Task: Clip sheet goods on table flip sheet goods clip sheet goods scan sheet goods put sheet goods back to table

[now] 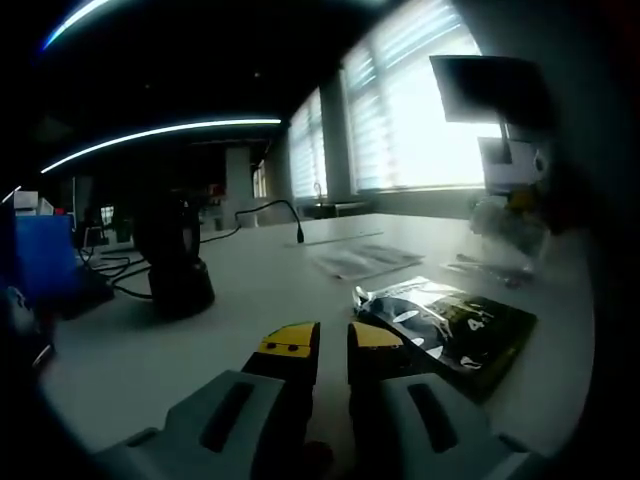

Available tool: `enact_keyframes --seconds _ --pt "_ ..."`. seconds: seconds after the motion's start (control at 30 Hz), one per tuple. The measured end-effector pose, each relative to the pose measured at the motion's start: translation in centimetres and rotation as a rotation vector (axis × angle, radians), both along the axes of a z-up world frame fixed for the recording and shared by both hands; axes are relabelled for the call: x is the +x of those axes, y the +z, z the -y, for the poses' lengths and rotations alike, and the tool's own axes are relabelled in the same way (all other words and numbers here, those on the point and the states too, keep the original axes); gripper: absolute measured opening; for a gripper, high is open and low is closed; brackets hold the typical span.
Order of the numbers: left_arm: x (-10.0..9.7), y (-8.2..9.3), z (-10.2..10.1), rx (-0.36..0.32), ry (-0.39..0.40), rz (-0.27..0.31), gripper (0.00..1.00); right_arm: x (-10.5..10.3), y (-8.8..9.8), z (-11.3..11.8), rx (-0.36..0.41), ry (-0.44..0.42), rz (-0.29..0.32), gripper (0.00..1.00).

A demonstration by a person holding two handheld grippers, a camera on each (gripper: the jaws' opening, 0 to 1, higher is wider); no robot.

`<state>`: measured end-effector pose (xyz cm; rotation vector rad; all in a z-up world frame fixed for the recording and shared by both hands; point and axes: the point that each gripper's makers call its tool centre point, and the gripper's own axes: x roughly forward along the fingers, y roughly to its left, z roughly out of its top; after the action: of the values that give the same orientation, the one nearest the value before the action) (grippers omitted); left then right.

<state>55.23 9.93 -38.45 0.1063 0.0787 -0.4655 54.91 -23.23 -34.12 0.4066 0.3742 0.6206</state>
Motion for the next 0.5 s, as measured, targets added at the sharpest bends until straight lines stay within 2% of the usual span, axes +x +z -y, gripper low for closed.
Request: enact_keyframes --seconds 0.13,0.27,0.5 --pt "0.62 -0.07 -0.67 -0.002 -0.001 -0.001 0.04 -0.07 0.94 -0.45 0.012 0.011 0.021 0.00" --pt "0.65 -0.07 -0.63 -0.002 -0.001 0.000 0.04 0.46 0.52 -0.34 0.019 0.025 0.044 0.00" --pt "0.87 -0.10 -0.86 -0.002 -0.002 0.000 0.04 0.79 1.23 -0.52 0.046 0.034 0.080 0.00"
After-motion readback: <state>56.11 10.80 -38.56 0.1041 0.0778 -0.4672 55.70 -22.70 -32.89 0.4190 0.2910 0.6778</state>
